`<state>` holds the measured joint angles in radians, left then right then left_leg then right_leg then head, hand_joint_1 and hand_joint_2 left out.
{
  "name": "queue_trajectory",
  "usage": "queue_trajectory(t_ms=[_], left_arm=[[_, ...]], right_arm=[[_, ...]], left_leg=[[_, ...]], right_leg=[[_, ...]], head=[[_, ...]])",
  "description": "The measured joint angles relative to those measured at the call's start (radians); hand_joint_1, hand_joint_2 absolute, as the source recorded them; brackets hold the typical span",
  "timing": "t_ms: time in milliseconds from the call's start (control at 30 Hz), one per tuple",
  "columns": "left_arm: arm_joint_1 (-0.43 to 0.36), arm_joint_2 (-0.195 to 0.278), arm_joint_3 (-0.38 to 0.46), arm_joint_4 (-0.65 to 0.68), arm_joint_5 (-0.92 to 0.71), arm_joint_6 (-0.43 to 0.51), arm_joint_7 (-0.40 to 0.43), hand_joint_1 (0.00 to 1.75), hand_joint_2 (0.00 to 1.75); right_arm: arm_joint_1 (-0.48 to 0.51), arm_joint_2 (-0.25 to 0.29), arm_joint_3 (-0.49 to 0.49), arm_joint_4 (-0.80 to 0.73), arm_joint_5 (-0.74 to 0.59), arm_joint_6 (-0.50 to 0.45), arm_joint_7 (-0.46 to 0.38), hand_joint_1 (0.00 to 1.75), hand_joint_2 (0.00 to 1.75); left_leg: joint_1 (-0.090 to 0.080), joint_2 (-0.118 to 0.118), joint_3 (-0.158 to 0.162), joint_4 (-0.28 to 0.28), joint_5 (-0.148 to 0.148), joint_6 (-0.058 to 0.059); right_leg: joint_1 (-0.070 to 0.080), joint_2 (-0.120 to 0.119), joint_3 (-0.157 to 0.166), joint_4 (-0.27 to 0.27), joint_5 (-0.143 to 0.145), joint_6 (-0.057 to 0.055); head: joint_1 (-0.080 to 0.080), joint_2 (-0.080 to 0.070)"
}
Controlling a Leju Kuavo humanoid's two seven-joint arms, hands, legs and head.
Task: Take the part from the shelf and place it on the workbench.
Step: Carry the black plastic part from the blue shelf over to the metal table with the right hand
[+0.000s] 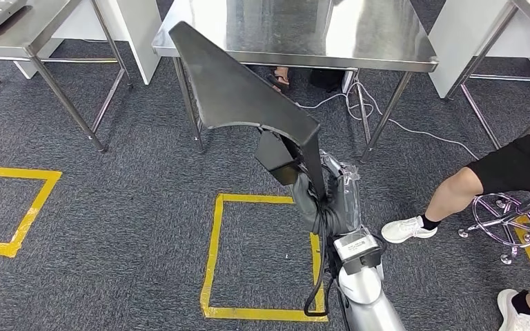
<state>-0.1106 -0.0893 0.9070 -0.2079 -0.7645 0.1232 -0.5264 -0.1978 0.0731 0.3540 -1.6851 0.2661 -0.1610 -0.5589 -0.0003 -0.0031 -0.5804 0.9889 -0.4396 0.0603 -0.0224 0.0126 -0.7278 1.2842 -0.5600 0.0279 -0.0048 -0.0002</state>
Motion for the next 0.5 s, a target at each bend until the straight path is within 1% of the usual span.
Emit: queue_trajectory(t_ms=[33, 67, 100, 133, 167, 200, 233, 367, 400, 433, 467, 500], left_arm=[[0.0, 0.0, 0.0, 0.0, 0.0, 0.0, 0.0, 0.0, 1.75], [0.0, -0.001, 0.0, 0.0, 0.0, -0.001, 0.0, 0.0, 1.75], [0.0, -0.001, 0.0, 0.0, 0.0, -0.001, 0.0, 0.0, 1.75], [0.0, -0.001, 0.0, 0.0, 0.0, -0.002, 0.0, 0.0, 1.75], [0.0, -0.002, 0.0, 0.0, 0.0, -0.002, 0.0, 0.0, 1.75], [0.0, -0.002, 0.0, 0.0, 0.0, -0.002, 0.0, 0.0, 1.75], [0.0, -0.002, 0.0, 0.0, 0.0, -0.002, -0.001, 0.0, 1.75], [0.0, -0.002, 0.0, 0.0, 0.0, -0.002, -0.001, 0.0, 1.75], [0.0, -0.001, 0.0, 0.0, 0.0, -0.002, -0.001, 0.0, 1.75], [-0.001, -0.001, 0.0, 0.0, -0.001, -0.002, -0.001, 0.0, 1.75], [0.0, -0.001, 0.0, 0.0, -0.001, -0.002, -0.001, 0.0, 1.75], [0.0, -0.001, 0.0, 0.0, -0.002, -0.002, -0.001, 0.0, 1.75]], right_arm=[[0.001, -0.001, 0.0, 0.0, 0.0, 0.0, 0.0, 1.75, 1.75], [0.002, -0.002, 0.0, 0.0, 0.0, 0.0, 0.0, 1.75, 1.75], [0.001, -0.002, 0.0, 0.0, 0.0, 0.0, 0.0, 1.75, 1.75], [0.001, -0.002, 0.0, 0.0, 0.0, 0.0, 0.0, 1.75, 1.75], [0.001, -0.002, 0.0, 0.0, 0.001, 0.0, 0.0, 1.75, 1.75], [0.001, -0.002, 0.0, 0.0, 0.001, 0.0, 0.0, 1.75, 1.75], [0.001, -0.002, 0.0, 0.0, 0.001, 0.0, 0.0, 1.75, 1.75], [0.001, -0.002, 0.0, 0.0, 0.001, 0.0, 0.0, 1.75, 1.75], [0.001, -0.002, 0.0, 0.0, 0.001, 0.0, 0.0, 1.75, 1.75], [0.001, -0.002, -0.001, 0.0, 0.001, -0.001, 0.0, 1.75, 1.75], [0.001, -0.002, -0.001, 0.0, 0.001, -0.001, 0.0, 1.75, 1.75], [0.001, -0.001, -0.001, 0.0, 0.001, -0.001, 0.0, 1.75, 1.75]], left_leg=[[0.0, 0.002, 0.0, 0.0, -0.001, -0.002], [0.001, 0.003, 0.001, 0.002, -0.003, -0.006], [0.0, 0.003, 0.002, 0.005, -0.006, -0.011], [-0.001, 0.003, 0.002, 0.007, -0.01, -0.017], [-0.003, 0.003, 0.002, 0.011, -0.013, -0.023], [-0.005, 0.004, 0.002, 0.013, -0.016, -0.027], [-0.005, 0.004, 0.002, 0.014, -0.018, -0.029], [-0.004, 0.004, 0.002, 0.014, -0.017, -0.032], [-0.002, 0.005, 0.003, 0.012, -0.016, -0.035], [0.001, 0.005, 0.001, 0.017, -0.02, -0.042], [0.006, 0.005, -0.036, 0.09, -0.052, -0.054], [0.011, 0.005, -0.08, 0.169, -0.08, -0.065]], right_leg=[[-0.001, -0.002, 0.021, -0.036, 0.017, 0.008], [-0.002, -0.006, 0.06, -0.106, 0.042, 0.016], [-0.003, -0.011, 0.1, -0.179, 0.065, 0.019], [-0.001, -0.015, 0.132, -0.237, 0.082, 0.018], [0.0, -0.017, 0.151, -0.271, 0.09, 0.014], [0.001, -0.017, 0.156, -0.28, 0.091, 0.009], [0.002, -0.016, 0.157, -0.281, 0.092, 0.007], [0.002, -0.015, 0.157, -0.28, 0.092, 0.004], [0.004, -0.014, 0.157, -0.28, 0.093, 0.0], [0.002, -0.012, 0.159, -0.281, 0.094, -0.007], [0.0, -0.011, 0.163, -0.282, 0.093, -0.016], [-0.002, -0.009, 0.167, -0.284, 0.091, -0.025]], head=[[0.0, 0.0], [0.0, 0.0], [0.0, 0.0], [0.0, 0.0], [-0.001, 0.0], [-0.002, 0.0], [-0.002, 0.0], [-0.003, 0.0], [-0.003, 0.0], [-0.004, 0.0], [-0.006, 0.0], [-0.008, 0.0]])
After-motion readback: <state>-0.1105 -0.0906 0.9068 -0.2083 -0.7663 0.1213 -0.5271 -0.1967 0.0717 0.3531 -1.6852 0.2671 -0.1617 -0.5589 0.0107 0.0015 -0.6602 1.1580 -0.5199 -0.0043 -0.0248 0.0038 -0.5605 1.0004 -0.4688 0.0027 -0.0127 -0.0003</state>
